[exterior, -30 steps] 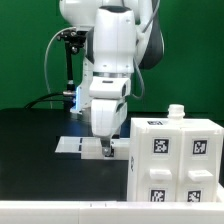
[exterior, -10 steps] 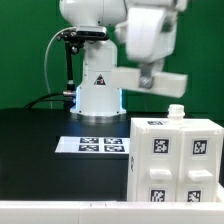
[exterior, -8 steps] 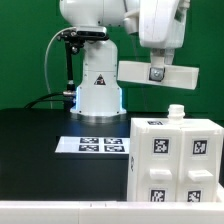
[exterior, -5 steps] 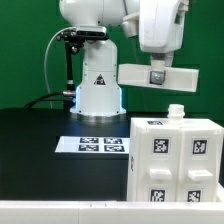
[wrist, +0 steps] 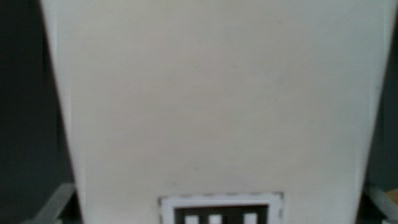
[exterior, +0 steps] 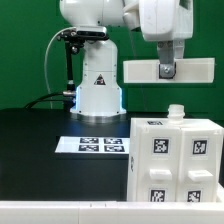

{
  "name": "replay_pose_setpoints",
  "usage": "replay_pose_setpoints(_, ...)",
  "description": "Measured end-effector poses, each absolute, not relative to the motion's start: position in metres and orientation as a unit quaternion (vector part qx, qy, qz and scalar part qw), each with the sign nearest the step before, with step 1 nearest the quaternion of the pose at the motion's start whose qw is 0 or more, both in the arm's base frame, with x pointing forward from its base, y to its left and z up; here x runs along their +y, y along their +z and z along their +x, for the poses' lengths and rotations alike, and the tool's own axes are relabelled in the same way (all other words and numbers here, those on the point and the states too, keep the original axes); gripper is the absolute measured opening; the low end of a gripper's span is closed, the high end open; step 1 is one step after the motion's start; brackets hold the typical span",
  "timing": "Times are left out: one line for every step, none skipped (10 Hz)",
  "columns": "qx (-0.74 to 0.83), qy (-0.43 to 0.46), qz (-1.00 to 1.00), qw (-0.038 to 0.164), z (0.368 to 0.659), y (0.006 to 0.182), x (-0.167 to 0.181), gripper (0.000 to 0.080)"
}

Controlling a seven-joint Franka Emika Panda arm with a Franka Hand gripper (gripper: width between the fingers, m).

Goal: Assemble cabinet

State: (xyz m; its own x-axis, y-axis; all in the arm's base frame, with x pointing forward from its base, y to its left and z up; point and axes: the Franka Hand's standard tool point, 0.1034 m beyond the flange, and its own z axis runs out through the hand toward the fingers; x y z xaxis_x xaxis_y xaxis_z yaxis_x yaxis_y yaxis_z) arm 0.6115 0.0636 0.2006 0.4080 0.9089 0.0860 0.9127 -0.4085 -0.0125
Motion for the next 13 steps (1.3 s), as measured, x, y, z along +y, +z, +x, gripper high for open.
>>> replay_pose_setpoints(-0.543,-0.033,-0.839,0.029,0.612,0.201,0.063,0.0545)
replay_pose_setpoints(-0.547,-0.037,-0.836,0.026,0.613,0.200,0.062,0.0545)
replay_pose_setpoints(-0.557,-0.058,-0.829,0.012,0.622,0.199,0.061,0.0545)
replay_pose_setpoints(-0.563,-0.071,-0.824,0.003,0.629,0.201,0.060,0.0545)
replay_pose_setpoints(-0.565,-0.078,-0.821,-0.002,0.632,0.201,0.059,0.0545)
replay_pose_setpoints(-0.564,-0.079,-0.822,-0.002,0.633,0.198,0.059,0.0545)
replay_pose_setpoints(-0.563,-0.076,-0.823,0.000,0.632,0.193,0.059,0.0545)
replay_pose_setpoints(-0.560,-0.072,-0.825,-0.002,0.631,0.187,0.061,0.0545)
replay_pose_setpoints(-0.561,-0.066,-0.825,-0.008,0.631,0.181,0.066,0.0545)
replay_pose_setpoints(-0.563,-0.065,-0.824,-0.015,0.631,0.178,0.071,0.0545)
replay_pose_setpoints(-0.566,-0.062,-0.822,-0.015,0.630,0.175,0.075,0.0545)
replay_pose_setpoints(-0.566,-0.061,-0.822,-0.014,0.630,0.172,0.075,0.0545)
replay_pose_setpoints(-0.565,-0.058,-0.823,-0.013,0.629,0.168,0.072,0.0545)
